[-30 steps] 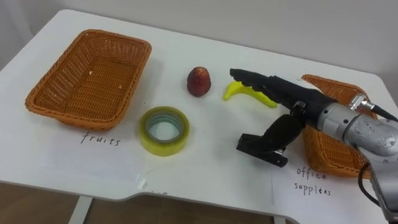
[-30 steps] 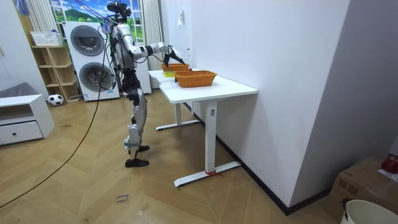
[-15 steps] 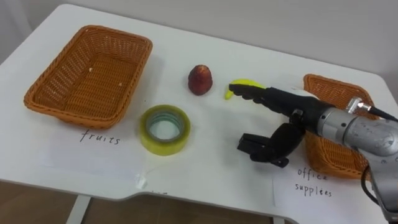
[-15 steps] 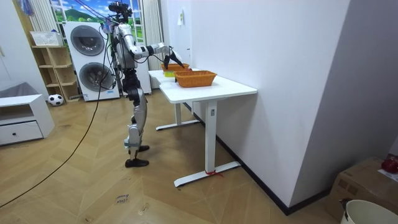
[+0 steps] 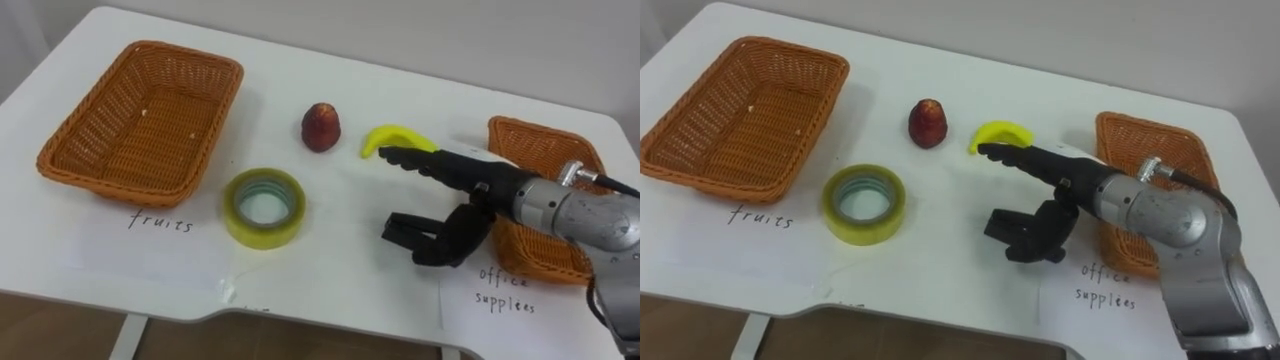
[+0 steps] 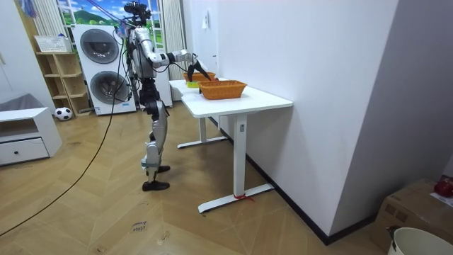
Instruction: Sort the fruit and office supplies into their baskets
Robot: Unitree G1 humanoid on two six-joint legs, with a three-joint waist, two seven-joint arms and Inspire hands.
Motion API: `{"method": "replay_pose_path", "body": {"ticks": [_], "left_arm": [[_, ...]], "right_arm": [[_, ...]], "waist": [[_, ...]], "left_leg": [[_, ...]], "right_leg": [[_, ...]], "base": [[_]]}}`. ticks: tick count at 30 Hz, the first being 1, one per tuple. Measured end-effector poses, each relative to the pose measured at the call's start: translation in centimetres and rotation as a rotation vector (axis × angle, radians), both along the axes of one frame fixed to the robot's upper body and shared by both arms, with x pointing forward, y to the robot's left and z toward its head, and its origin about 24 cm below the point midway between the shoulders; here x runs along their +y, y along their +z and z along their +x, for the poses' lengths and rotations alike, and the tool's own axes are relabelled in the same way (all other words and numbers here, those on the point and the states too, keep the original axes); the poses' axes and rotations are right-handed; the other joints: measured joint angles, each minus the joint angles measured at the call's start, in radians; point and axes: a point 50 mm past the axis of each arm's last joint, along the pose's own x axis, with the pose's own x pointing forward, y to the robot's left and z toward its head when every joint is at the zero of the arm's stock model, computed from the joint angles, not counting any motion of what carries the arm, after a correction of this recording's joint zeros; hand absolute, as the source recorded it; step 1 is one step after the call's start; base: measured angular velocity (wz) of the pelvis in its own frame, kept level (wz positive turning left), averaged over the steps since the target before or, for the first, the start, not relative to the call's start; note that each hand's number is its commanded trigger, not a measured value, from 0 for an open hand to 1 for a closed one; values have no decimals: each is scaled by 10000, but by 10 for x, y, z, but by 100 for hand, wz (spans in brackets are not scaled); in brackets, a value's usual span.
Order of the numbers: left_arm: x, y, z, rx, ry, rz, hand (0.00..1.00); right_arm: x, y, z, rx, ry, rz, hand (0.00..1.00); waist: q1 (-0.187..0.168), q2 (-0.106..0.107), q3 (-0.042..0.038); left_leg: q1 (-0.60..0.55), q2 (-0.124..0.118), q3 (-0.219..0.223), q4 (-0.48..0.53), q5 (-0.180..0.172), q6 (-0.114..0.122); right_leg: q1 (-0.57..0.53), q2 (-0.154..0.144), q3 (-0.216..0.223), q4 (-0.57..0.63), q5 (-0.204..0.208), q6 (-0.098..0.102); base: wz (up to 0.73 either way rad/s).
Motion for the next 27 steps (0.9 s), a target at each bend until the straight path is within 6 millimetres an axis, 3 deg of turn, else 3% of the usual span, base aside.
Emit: {"method": "replay_pose_path", "body": {"ticks": [8,16,19,27], "left_arm": [[-3,-1,3,-88,-13,-28,0],[-4,-1,-1,-96,139,283,0],[-5,-2,-2,-76,178,281,0],[-17,-6,-2,-63,60,105,0]], "right_arm": [[-3,3,2,-660,-508,-440,0],[-4,7,1,-1564,-1104,-741,0],[2,7,-2,-1781,-1108,-517,0],[12,-12,-11,-1264,-1354,180,0]], "waist": [[48,80,24],[-46,279,-64],[-39,400,-21],[-22,498,-50]], "left_leg": [[137,-6,221,-115,4,-8],[175,-7,261,-138,3,-8],[183,-6,257,-137,4,-8],[149,-3,247,-167,3,-8]], "right_leg": [[47,43,276,10,1,-2],[-14,46,367,6,2,-4],[-6,46,375,4,2,-4],[9,49,366,8,2,-3]], "base": [[-8],[0],[0],[0]]}}
